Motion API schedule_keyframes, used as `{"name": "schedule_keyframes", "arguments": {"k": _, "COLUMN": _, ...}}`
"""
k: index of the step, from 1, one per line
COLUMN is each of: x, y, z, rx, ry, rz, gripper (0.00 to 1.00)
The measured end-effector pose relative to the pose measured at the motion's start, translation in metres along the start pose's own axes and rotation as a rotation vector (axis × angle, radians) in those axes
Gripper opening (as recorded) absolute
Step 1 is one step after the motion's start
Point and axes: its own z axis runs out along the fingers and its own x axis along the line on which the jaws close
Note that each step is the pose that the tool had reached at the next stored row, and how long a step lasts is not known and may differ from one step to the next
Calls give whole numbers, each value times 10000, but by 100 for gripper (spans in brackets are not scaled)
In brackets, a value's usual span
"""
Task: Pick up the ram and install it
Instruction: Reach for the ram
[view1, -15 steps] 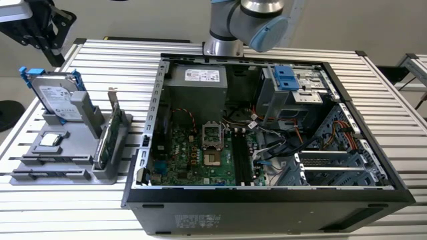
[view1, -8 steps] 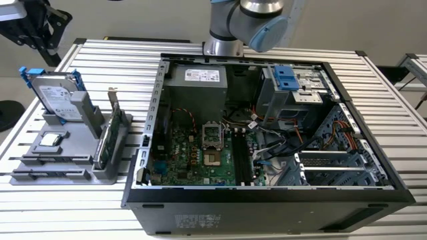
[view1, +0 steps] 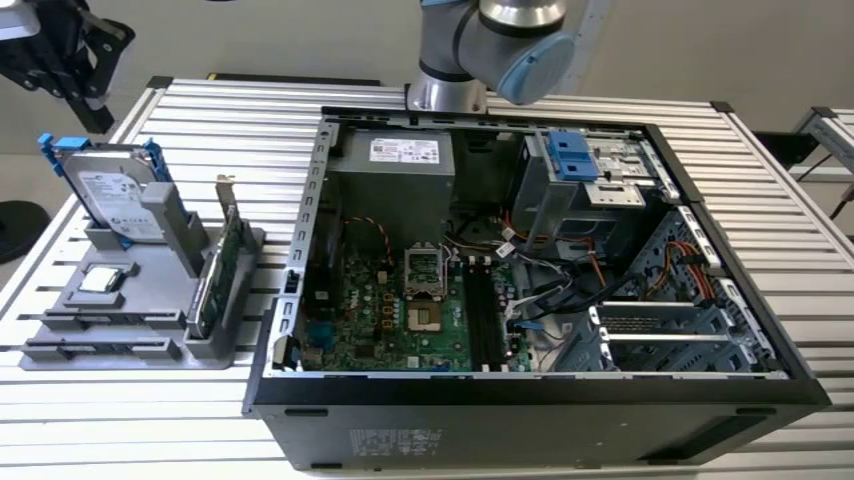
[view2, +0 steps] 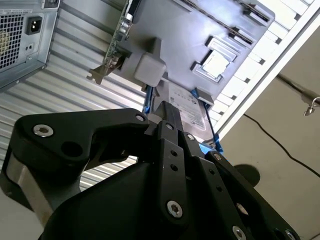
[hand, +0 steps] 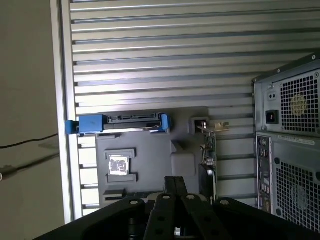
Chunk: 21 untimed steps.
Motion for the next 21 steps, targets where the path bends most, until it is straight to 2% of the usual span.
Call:
{"name": "schedule_keyframes", "arguments": {"k": 18, "x": 187, "y": -13, "z": -4, "rx": 0, "ry": 0, "rz": 1, "gripper": 0}}
{"name": "schedule_keyframes", "arguments": {"k": 21, "x": 190, "y": -13, "z": -5, "rx": 0, "ry": 1, "rz": -1, "gripper": 0}}
